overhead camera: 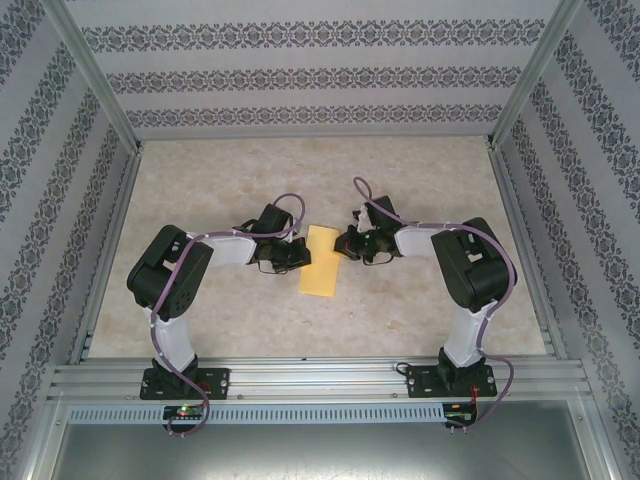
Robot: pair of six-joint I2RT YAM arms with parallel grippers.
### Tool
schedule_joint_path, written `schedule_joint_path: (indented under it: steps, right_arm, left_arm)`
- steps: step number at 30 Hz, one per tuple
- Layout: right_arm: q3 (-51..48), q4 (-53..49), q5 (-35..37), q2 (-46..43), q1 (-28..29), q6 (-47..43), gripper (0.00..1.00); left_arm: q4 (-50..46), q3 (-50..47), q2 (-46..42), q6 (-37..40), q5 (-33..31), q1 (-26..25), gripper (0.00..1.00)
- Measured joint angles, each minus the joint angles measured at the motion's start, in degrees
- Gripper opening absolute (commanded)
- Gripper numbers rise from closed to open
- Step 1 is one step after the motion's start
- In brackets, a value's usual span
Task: Fold a paper plane with a square sheet of paper (pick it up from the middle)
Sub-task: Fold the square sheet of paper in half at the center of the table.
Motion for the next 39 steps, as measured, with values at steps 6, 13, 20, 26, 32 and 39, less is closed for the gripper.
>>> schedule_joint_path:
  steps: [6, 13, 20, 26, 32, 39]
  right_arm:
    - [3.6, -0.4, 0.0, 0.2, -0.1, -0.6, 0.06]
    - [3.6, -1.3, 1.1, 4.2, -0.1, -1.3, 0.06]
    - [3.5, -0.9, 0.5, 4.7, -0.4, -1.2, 0.06]
    - [5.0, -2.5, 0.2, 3.9, -0.5, -1.2, 0.06]
    - [7.0, -2.3, -0.4, 3.5, -1.3, -1.2, 0.07]
    - [7.0, -2.6, 0.5, 5.9, -2.0, -1.2, 0.07]
  left_arm:
    - [0.0, 0.0, 0.0, 0.0, 0.0, 0.0, 0.0]
    - [0.0, 0.0, 0.0, 0.0, 0.0, 0.0, 0.0]
    - [-0.1, 0.0, 0.0, 0.0, 0.0, 0.0, 0.0]
    - [-0.1, 0.0, 0.0, 0.0, 0.0, 0.0, 0.0]
    - [-0.1, 0.0, 0.0, 0.0, 0.0, 0.0, 0.0]
    - [-0.1, 0.0, 0.0, 0.0, 0.0, 0.0, 0.0]
